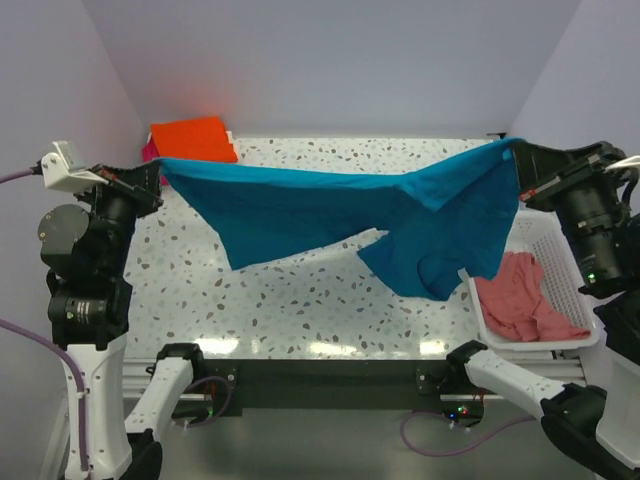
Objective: Fold and stack the t-shirts
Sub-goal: Flatten the tshirt out
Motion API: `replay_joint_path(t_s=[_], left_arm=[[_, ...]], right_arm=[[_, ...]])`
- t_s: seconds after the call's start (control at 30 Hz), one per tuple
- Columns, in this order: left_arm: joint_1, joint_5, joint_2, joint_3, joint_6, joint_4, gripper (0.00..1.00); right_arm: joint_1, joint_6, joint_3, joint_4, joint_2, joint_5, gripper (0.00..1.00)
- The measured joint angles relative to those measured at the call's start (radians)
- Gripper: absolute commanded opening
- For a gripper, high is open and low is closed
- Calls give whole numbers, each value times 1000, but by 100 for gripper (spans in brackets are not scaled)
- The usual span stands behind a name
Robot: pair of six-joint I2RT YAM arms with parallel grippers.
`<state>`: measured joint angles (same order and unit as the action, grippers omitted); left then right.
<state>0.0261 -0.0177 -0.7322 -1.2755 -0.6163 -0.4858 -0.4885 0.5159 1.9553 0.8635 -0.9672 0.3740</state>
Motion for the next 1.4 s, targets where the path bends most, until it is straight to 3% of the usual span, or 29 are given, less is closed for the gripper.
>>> replay_joint_path(t_s=[0.23, 0.47, 0.67, 0.83, 0.93, 1.03, 1.17, 1.27, 1.4], left_arm=[[0, -9, -189, -92, -18, 110, 0], [0, -86, -608, -113, -39, 344, 0], [0, -182, -1085, -510, -72, 423, 0], [2, -224, -1326, -911, -82, 410, 0], [14, -246, -1335, -996, -98, 443, 0], [43, -261, -1294, -979, -108, 502, 0], [78, -270, -1194, -831, -109, 558, 0], [81, -277, -1101, -624, -116, 614, 0], [76, -286, -973, -260, -137, 668, 0]], right_arm=[[6, -98, 61, -122, -175, -4, 0], [211, -108, 169, -282, -673, -269, 0], [340, -46, 463, -306, -1091, -439, 0], [392, -1, 547, -396, -1120, -480, 0], [412, 8, 549, -466, -1064, -481, 0], [426, 8, 512, -521, -974, -479, 0], [435, 7, 360, -584, -814, -479, 0], [435, 9, 126, -631, -672, -480, 0], [435, 27, -309, -679, -494, -478, 0]])
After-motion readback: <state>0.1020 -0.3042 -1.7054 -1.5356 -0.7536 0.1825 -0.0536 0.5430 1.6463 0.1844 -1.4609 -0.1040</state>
